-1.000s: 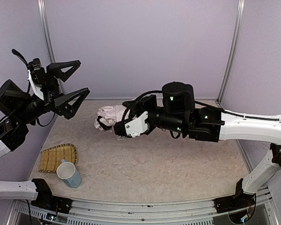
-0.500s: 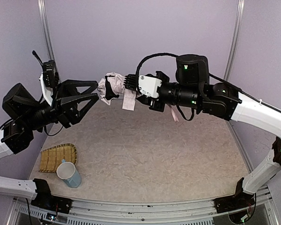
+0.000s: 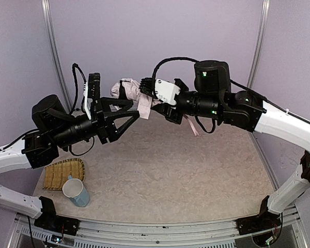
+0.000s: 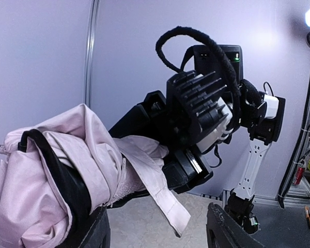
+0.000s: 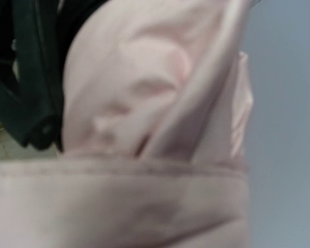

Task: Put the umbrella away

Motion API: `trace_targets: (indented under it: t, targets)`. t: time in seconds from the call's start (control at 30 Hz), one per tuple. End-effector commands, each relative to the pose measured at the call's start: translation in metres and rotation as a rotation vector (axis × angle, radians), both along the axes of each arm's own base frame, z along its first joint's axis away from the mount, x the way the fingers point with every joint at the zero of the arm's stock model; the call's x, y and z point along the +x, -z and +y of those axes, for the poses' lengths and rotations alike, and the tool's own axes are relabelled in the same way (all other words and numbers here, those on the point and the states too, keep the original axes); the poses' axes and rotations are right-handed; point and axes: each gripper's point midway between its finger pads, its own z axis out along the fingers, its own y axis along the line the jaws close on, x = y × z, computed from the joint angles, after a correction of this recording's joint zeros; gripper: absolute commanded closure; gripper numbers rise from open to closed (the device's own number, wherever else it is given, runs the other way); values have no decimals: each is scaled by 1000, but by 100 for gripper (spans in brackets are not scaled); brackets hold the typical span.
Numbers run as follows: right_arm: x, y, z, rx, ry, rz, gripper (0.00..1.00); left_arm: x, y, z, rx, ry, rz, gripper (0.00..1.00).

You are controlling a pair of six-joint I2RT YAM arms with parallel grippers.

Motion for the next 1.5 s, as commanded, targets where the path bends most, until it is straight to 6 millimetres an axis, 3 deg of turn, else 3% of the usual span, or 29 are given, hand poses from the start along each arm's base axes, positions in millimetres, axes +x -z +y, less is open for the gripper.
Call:
trace_targets:
  t: [0.0,0.23,0.37,0.47,0.53,0.7,0.83,0.93,1.1,1.3,1.47]
  targets:
    - [-2,-33,-4,103,-6,-34,100,14,-12,3,-99,-68,47,38]
    - [-2,-35,-6,111,-3,-39,100,12,1,-15,-52,1,78,41]
    - [-2,-34,-6,110,-2,-38,100,13,3,-26,-26,28,83,50]
    - [-3,-35,-6,113,-6,-38,100,13,2,-28,-30,32,79,71]
    - [-3,-37,-7,114,-5,-40,100,13,-2,-25,-48,23,71,99]
    - [-3,-37,-10,128,2,-21,100,6,-16,-7,-102,3,12,100]
    - [13,-32,-20,124,42,30,100,-7,-36,7,-115,14,-44,100]
    - [23,-29,-27,151,28,119,100,-18,-48,3,-100,78,-58,100]
    - [28,-43,-33,231,15,206,100,-20,-33,-12,-28,138,-24,100]
    - [30,-46,-21,248,-11,263,100,-18,-4,-46,39,230,52,100]
    - [10,-53,-23,253,-105,267,100,15,19,-32,116,78,68,100]
